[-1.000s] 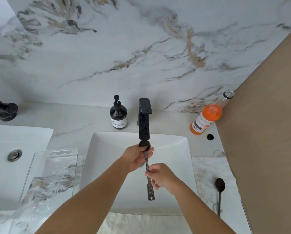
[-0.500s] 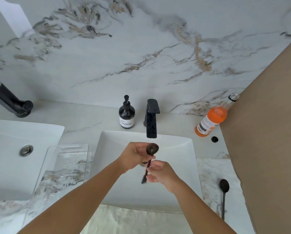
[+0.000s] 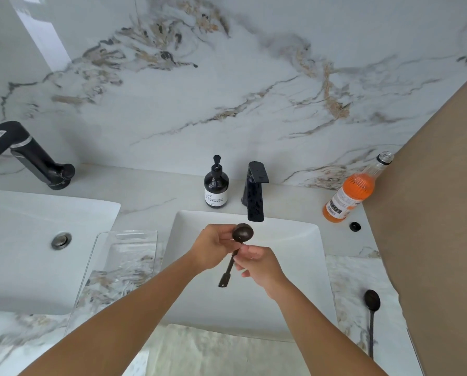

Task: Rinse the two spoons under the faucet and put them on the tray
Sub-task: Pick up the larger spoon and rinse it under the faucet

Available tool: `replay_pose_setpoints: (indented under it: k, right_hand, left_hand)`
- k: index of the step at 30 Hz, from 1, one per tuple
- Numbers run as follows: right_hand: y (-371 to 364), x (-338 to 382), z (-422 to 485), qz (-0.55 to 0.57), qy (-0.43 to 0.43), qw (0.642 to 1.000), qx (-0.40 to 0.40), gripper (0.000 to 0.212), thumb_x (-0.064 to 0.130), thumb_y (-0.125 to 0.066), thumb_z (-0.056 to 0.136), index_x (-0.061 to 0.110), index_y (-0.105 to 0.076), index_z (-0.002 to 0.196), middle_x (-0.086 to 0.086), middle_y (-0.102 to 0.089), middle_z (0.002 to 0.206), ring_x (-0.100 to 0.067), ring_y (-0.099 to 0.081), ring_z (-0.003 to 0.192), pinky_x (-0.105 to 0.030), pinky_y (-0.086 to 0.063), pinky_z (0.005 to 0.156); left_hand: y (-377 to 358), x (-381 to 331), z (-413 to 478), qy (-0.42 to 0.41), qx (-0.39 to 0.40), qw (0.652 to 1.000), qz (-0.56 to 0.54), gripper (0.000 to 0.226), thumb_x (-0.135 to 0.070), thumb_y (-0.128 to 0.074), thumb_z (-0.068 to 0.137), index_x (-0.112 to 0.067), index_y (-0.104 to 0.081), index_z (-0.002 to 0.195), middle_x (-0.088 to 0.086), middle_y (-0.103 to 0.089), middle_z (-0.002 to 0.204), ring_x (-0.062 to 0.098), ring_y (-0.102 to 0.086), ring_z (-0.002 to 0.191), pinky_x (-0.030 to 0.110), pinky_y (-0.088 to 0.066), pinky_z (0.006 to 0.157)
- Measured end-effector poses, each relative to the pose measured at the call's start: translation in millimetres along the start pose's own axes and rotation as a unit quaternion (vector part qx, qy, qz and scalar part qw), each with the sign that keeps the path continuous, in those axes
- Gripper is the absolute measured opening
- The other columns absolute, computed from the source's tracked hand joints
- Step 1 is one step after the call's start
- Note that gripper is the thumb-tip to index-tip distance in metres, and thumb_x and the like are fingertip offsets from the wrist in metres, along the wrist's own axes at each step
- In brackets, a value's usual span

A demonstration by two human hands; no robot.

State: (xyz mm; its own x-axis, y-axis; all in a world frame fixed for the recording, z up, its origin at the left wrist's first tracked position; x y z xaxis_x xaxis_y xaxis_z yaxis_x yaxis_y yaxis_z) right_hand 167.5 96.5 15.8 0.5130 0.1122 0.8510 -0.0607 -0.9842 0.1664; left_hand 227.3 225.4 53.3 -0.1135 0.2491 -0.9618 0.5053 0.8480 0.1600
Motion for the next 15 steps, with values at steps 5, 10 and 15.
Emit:
replay_pose_setpoints:
  k: [5,10,15]
  right_hand:
    - [6,18,-6,-0.154,0.096,0.98,-0.087,0.01,0.01,-0.065,0.085,0.009,-0.075,0.085,-0.003,-0.072,0.072,-0.01,-0.062,0.059,-0.016,-0.046,0.061]
    - [4,24,-11,-0.177,0.095,0.974,-0.109,0.017,0.015,-0.059,0.092,0.02,-0.07,0.079,-0.001,-0.069,0.069,-0.005,-0.062,0.062,-0.007,-0.042,0.052]
    - [-6,44,-7,-0.189,0.078,0.969,-0.134,0.014,0.02,-0.061,0.092,0.011,-0.072,0.095,-0.001,-0.07,0.086,-0.021,-0.068,0.086,-0.026,-0.05,0.073]
  left_hand:
    - [6,-3,-4,-0.039,-0.03,0.998,0.037,0.04,-0.006,-0.068,0.085,-0.041,-0.073,0.103,-0.002,-0.081,0.093,0.013,-0.075,0.092,0.027,-0.056,0.092]
    - [-7,-27,-14,-0.15,-0.029,0.956,0.249,0.029,-0.028,-0.06,0.09,-0.033,-0.064,0.119,-0.01,-0.074,0.079,0.005,-0.067,0.07,0.009,-0.047,0.068]
    - [7,-45,-26,-0.241,-0.126,0.902,0.336,0.036,-0.015,-0.061,0.093,-0.021,-0.065,0.128,0.007,-0.075,0.088,0.026,-0.069,0.078,0.029,-0.055,0.069]
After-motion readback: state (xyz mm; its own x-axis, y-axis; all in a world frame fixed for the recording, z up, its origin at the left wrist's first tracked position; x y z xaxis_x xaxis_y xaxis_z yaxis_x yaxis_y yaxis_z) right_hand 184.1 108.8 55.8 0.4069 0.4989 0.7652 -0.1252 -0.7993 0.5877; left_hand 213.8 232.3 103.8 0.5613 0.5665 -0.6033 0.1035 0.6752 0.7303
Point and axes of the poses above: each hand's wrist, its own z-axis towards the middle knuckle, its own y-axis out of the back of the hand, x = y × z, the point moved 7 cm from there along z, towards the middle knuckle
